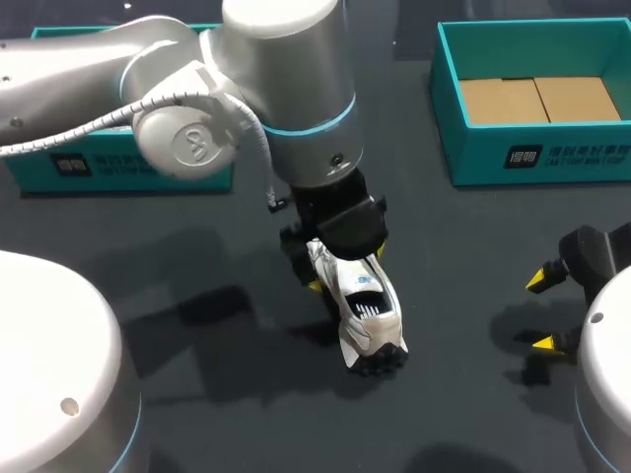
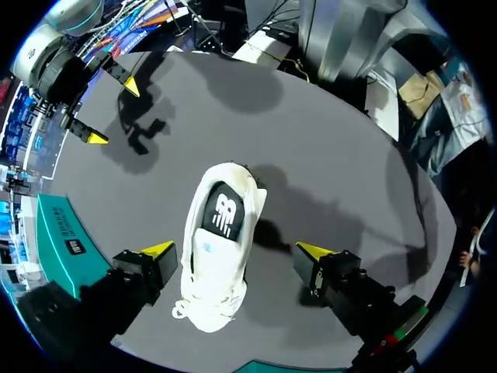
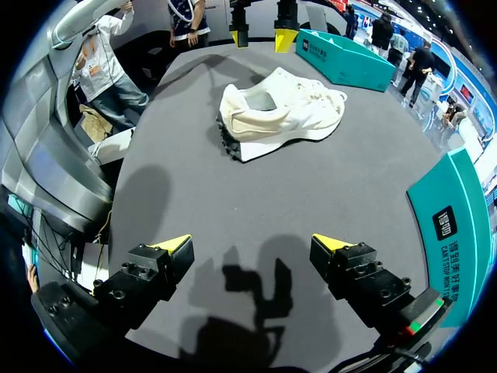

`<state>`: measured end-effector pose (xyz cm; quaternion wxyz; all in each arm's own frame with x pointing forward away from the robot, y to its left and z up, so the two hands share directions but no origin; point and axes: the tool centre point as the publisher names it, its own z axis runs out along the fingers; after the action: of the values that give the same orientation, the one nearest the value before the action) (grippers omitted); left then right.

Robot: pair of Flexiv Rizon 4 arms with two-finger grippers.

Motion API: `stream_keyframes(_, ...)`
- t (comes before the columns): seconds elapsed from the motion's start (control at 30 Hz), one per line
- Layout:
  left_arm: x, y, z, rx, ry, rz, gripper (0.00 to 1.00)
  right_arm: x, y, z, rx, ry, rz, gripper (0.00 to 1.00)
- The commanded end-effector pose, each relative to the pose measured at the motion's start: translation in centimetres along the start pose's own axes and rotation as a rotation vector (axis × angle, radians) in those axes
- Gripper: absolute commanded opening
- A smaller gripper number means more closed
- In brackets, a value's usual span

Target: Take the shoe out of the shoebox, open the shoe tongue, remove and reinsert the insole, then place the shoe into the shoebox

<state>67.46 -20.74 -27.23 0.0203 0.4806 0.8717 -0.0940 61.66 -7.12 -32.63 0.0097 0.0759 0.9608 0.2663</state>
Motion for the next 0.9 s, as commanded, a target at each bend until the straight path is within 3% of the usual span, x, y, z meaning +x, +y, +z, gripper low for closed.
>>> stream_keyframes(0.03, 1.5, -1.9, 0.3, -0.068, -0.036, -0.147, 1.00, 0.2, 0.0, -0.1, 0.001, -0.003, -0.001, 1.00)
stream_keyframes(0.27, 2.2, -4.9, 0.5, -0.183, -0.077, -0.481, 1.00, 0.2, 0.0, -0.1, 0.001, -0.003, -0.001, 1.00)
stream_keyframes(0.5, 1.3, -5.2, 0.7, -0.081, -0.093, -0.783, 1.00, 0.2, 0.0, -0.1, 0.001, -0.003, -0.001, 1.00)
stream_keyframes(0.9, 1.1, -5.1, 0.7, -0.094, -0.091, -0.788, 1.00, 0.2, 0.0, -0.1, 0.001, -0.003, -0.001, 1.00)
